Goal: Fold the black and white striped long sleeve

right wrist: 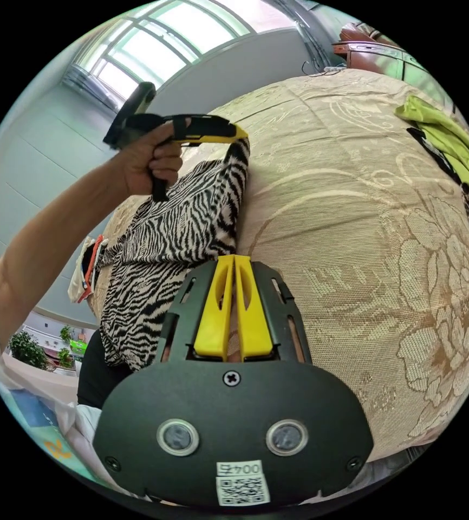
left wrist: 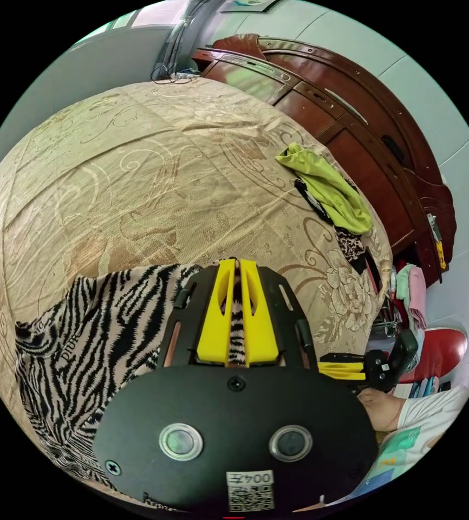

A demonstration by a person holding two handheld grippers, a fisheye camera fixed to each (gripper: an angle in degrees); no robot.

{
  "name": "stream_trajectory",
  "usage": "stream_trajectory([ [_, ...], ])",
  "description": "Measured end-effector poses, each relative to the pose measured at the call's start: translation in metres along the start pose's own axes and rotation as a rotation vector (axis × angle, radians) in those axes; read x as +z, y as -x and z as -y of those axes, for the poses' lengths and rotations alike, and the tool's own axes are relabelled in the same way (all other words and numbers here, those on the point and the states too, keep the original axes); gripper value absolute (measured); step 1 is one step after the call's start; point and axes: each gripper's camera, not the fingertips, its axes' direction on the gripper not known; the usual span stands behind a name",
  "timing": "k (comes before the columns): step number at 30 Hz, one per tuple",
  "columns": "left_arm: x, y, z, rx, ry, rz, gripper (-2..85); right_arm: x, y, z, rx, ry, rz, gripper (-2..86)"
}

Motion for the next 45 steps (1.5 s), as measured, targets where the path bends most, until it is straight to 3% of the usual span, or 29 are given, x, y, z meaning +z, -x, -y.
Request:
stream_trajectory([
  [7, -0.035, 0.012, 0.006, -0.096, -0.130, -0.187, 2.2, -0.018, 0.041, -0.002, -0.070, -0.136, -0.023, -0.8],
  [11, -0.052, -0.011, 0.003, -0.049, -0.105, -0.044, 1.3, -0.017, 0.069, 0.002, -0.178, -0.126, 0.081, -0.7],
  [15, -0.041, -0.020, -0.021, -0.030, 0.018, 0.134, 0.5, 0.024, 0.089, 0.011, -0.116, 0.201, -0.059, -0.7],
  [17, -0.029, -0.016, -0.028, -0.035, 0.100, 0.137, 0.3, 0.014, 0.097, 0.011, -0.116, 0.148, -0.022, -0.7],
  [21, -0.082, -0.026, -0.031, -0.048, -0.105, 0.056, 0.2, -0.018, 0.129, 0.004, -0.203, -0.043, -0.028, -0.7],
  [24, -0.138, -0.049, -0.052, 0.012, -0.187, 0.081, 0.2, -0.017, 0.152, 0.003, -0.255, -0.010, -0.043, -0.7],
  [28, -0.218, -0.066, -0.144, 0.012, -0.188, 0.124, 0.2, -0.017, 0.198, -0.005, -0.361, 0.044, -0.112, -0.7],
  [35, -0.299, -0.060, -0.358, -0.176, 0.037, 0.357, 0.2, -0.022, 0.272, -0.045, -0.439, 0.187, -0.285, -0.7],
  [38, -0.306, -0.047, -0.402, -0.273, 0.084, 0.340, 0.2, -0.003, 0.301, -0.061, -0.426, 0.284, -0.419, -0.7],
  [45, -0.333, -0.038, -0.396, -0.238, 0.048, 0.276, 0.2, 0.012, 0.357, -0.104, -0.556, 0.157, -0.703, -0.7],
])
